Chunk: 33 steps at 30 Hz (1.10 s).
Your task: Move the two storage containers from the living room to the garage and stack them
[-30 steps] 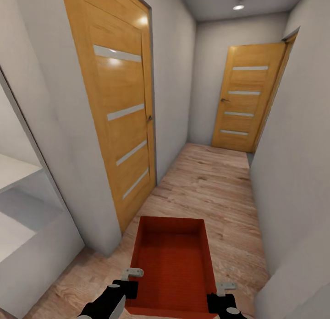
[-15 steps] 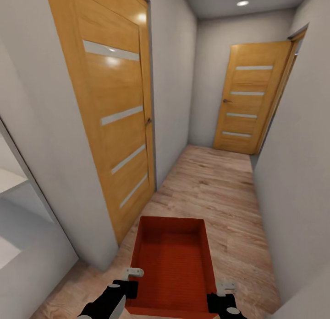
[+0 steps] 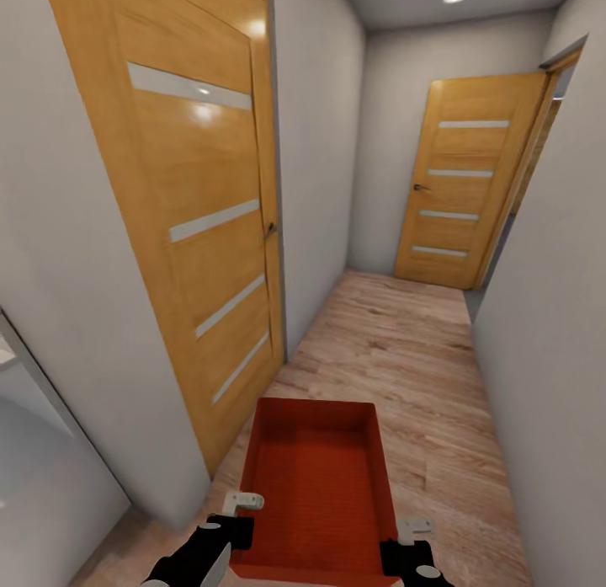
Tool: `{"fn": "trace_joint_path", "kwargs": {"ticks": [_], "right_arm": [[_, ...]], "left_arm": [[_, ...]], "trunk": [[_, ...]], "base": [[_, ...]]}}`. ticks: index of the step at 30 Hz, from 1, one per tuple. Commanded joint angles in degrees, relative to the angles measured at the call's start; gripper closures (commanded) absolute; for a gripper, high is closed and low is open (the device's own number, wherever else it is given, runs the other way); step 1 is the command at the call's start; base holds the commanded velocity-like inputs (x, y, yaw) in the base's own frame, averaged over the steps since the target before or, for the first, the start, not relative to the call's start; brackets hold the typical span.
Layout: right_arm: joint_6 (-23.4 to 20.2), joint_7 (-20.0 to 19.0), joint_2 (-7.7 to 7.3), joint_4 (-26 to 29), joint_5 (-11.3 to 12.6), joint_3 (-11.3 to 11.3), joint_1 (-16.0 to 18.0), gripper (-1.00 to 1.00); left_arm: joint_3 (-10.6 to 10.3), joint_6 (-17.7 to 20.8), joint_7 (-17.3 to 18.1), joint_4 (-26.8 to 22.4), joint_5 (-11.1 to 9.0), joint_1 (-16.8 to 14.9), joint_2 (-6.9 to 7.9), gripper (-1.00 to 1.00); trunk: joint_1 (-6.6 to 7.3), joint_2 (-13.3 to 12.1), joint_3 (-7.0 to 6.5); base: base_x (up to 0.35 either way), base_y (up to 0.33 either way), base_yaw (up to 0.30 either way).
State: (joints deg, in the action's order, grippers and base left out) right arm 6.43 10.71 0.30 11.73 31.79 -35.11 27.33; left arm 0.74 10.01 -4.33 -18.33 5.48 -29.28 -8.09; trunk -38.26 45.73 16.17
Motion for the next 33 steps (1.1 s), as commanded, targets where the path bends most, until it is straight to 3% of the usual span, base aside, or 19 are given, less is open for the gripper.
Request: {"fn": "trace_joint_path", "kwargs": {"ticks": [1, 6, 33], "right_arm": [[0.38, 0.75, -0.11, -0.03, 0.14, 0.19, 0.09, 1.00], [0.19, 0.82, -0.08, -0.04, 0.24, 0.21, 0.08, 1.00], [0.23, 0.90, -0.13, -0.04, 0.29, 0.22, 0.10, 1.00]], "left_arm": [[-1.13, 0.31, -0.42, 0.06, -0.56, 0.01, 0.01, 1.00], [-1.20, 0.29, -0.42, 0.05, -0.49, 0.01, -0.03, 1.00], [-1.26, 0.28, -0.42, 0.05, -0.47, 0.02, 0.00, 1.00]], "trunk": [[-0.04, 0.05, 0.07], [-0.04, 0.05, 0.07], [-0.04, 0.05, 0.07]], "base": [[0.323, 0.000, 0.000], [0.243, 0.000, -0.060], [0.004, 0.000, -0.278]]}}
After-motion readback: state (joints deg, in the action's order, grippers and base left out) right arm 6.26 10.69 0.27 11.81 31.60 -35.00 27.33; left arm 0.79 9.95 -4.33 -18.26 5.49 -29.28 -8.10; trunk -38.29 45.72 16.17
